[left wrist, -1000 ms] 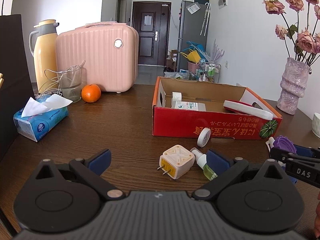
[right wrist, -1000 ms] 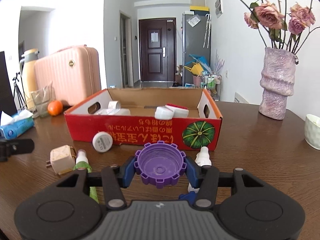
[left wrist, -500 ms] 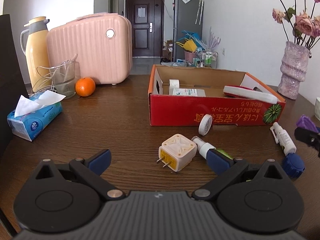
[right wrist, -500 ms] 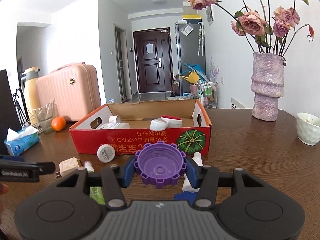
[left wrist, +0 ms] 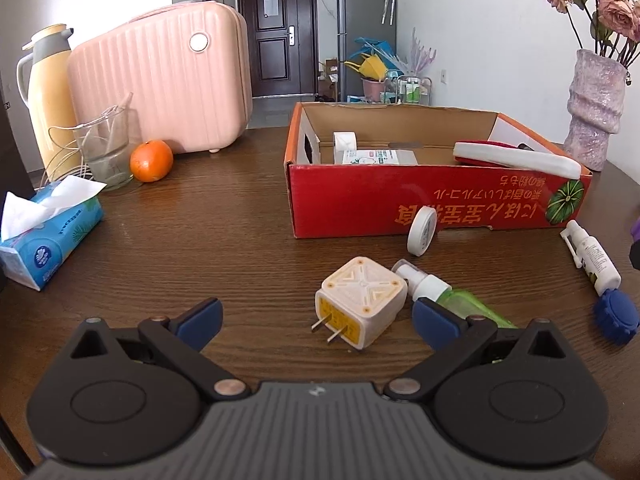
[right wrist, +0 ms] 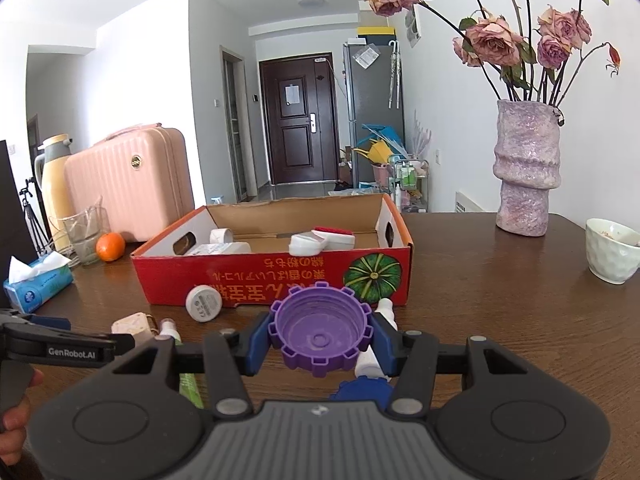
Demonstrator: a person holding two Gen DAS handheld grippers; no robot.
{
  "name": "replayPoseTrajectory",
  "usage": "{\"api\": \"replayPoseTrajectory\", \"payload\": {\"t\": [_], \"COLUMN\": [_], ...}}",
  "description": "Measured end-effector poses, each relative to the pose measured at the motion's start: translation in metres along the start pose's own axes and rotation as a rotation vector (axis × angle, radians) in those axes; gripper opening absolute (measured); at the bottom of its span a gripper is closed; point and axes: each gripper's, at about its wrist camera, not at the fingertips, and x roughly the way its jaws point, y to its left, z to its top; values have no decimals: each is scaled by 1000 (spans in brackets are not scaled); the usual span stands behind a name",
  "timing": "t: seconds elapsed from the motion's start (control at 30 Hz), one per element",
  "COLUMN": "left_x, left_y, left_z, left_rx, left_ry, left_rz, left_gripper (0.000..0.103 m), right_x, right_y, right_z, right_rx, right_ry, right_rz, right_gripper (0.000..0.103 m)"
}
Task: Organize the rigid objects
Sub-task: 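Lift the purple cap with the right tool while the left tool grasps the white plug adapter, then carry the plug adapter and purple cap over the red box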
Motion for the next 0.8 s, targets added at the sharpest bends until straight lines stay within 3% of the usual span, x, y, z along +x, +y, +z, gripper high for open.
{"api": "replayPoseTrajectory", "payload": {"t": [0.3,0.37,0.5,0.57,0.8], "left_x": [14,17,28,34,31], "left_y": [-7,-11,-16,-19,-22], "left_z": [4,4,6,6,4], "left_rx": [44,71,104,125,157], "left_ry": [7,3,27,50,24], "left_rz": [-52,-50,-92,-115,-106], "left_gripper": [100,89,76,58,56], "right_x": [7,9,12,13,16], "right_y": [0,0,0,0,4], "right_z": [-1,-2,-2,-2,-4], "right_rx": [0,-2,-2,3,-13], "right_ry": [18,21,22,24,32], "right_rz": [-18,-21,-33,-39,-52], "right_gripper": [52,52,52,52,52]}}
